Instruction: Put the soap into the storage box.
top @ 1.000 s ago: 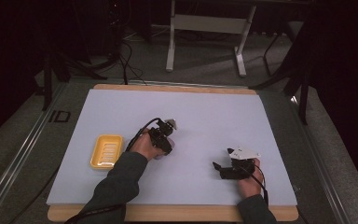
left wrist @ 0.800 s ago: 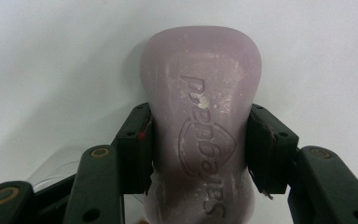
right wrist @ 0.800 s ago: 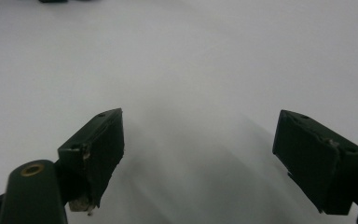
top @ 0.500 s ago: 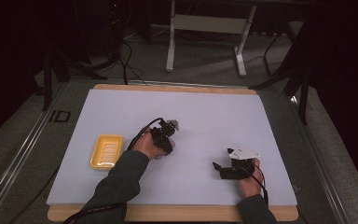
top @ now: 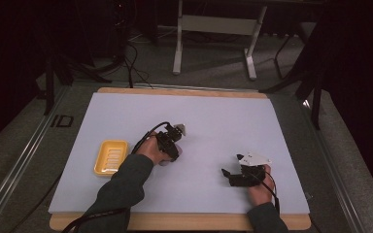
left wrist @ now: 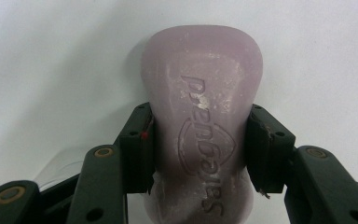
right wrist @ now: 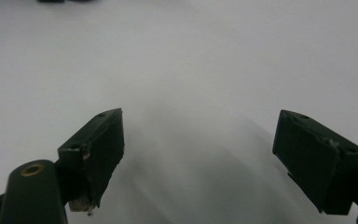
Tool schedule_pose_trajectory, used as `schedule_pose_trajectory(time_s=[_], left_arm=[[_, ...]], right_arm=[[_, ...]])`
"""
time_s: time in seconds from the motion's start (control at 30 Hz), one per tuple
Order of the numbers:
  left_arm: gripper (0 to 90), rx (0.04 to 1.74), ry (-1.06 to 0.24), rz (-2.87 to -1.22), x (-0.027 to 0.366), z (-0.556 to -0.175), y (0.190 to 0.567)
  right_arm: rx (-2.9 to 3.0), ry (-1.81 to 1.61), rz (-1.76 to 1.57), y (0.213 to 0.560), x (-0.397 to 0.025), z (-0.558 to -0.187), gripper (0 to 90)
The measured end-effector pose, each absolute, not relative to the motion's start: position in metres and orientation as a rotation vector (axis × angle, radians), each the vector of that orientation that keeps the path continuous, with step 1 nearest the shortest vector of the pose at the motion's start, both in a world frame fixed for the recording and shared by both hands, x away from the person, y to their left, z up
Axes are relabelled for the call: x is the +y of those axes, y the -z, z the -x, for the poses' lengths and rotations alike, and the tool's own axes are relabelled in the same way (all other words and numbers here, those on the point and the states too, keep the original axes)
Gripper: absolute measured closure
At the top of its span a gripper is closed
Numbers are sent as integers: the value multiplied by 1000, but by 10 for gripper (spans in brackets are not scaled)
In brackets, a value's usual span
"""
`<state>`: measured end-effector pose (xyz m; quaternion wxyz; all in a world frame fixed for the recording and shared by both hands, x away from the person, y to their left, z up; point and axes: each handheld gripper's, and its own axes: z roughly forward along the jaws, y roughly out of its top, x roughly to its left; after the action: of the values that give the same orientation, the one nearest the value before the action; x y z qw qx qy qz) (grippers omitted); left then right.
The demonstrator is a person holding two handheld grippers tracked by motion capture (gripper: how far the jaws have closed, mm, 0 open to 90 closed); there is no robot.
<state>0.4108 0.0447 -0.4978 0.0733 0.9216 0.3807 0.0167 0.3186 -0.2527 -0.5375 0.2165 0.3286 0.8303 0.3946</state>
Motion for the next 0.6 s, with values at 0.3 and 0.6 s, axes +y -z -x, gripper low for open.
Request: schedule_pose_trajectory(time_s=[0.3,0.6], left_arm=[[499,1129,-77,-2763,47,-408,488],[499,1129,-85,-2777,49,-407,481]], right_arm=[[2301,-1094,-911,537,-253,-319,161],[2300,-1096,-912,537,-253,-318,161]])
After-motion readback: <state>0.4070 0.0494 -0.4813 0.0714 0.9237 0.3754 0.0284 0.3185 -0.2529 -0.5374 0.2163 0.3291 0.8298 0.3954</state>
